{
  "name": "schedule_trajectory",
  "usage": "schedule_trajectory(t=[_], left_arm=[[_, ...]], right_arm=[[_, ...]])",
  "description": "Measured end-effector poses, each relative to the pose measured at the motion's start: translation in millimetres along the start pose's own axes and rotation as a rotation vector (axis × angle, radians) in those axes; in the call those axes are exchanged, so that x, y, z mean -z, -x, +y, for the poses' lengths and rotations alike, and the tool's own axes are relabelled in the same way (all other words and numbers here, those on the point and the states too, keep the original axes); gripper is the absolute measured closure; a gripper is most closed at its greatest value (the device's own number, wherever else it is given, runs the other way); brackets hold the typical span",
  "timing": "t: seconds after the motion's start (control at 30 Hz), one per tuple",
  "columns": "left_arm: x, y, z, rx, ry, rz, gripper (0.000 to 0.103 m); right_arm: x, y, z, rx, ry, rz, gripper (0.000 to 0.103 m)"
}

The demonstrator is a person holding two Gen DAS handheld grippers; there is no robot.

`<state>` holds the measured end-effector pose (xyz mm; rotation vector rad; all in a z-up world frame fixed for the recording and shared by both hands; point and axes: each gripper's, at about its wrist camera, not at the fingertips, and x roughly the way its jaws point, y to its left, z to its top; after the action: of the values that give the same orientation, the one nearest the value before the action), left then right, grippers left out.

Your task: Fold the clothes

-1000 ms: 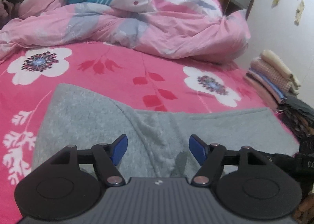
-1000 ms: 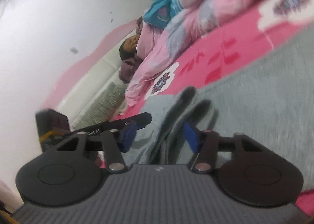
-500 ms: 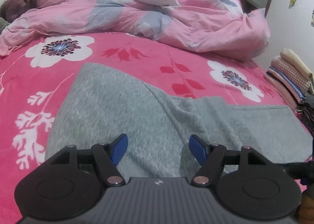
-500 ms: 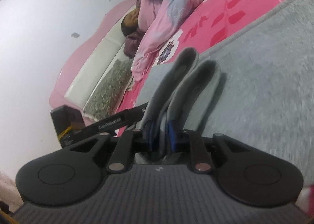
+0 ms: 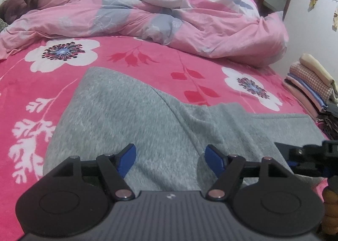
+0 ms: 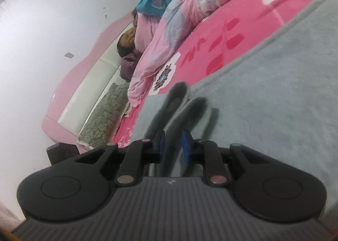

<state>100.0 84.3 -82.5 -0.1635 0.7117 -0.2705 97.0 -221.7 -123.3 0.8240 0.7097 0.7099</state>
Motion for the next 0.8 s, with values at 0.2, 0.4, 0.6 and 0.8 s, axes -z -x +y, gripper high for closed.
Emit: schedule_trajectory(t=[0.2, 0.4, 0.6, 0.8], left_arm=[[-1, -1, 3, 0.010, 0.004, -0.002, 0.028], [1, -1, 5, 0.025, 0.014, -0.014, 0.028], [3, -1, 8, 0.040, 0.025, -0.027, 0.027], [5, -2, 12, 0.060, 0.035, -0.051, 0.026]], right_arm=[[-7, -11, -10, -0.014, -0.084, -0.016, 0.085], [-1, -10, -22, -0.005, -0.115, -0.018, 0.087], [2, -14, -18, 0.043, -0.067, -0.009, 0.088], [-1, -27, 11, 0.131, 0.074, 0.039, 0.086]])
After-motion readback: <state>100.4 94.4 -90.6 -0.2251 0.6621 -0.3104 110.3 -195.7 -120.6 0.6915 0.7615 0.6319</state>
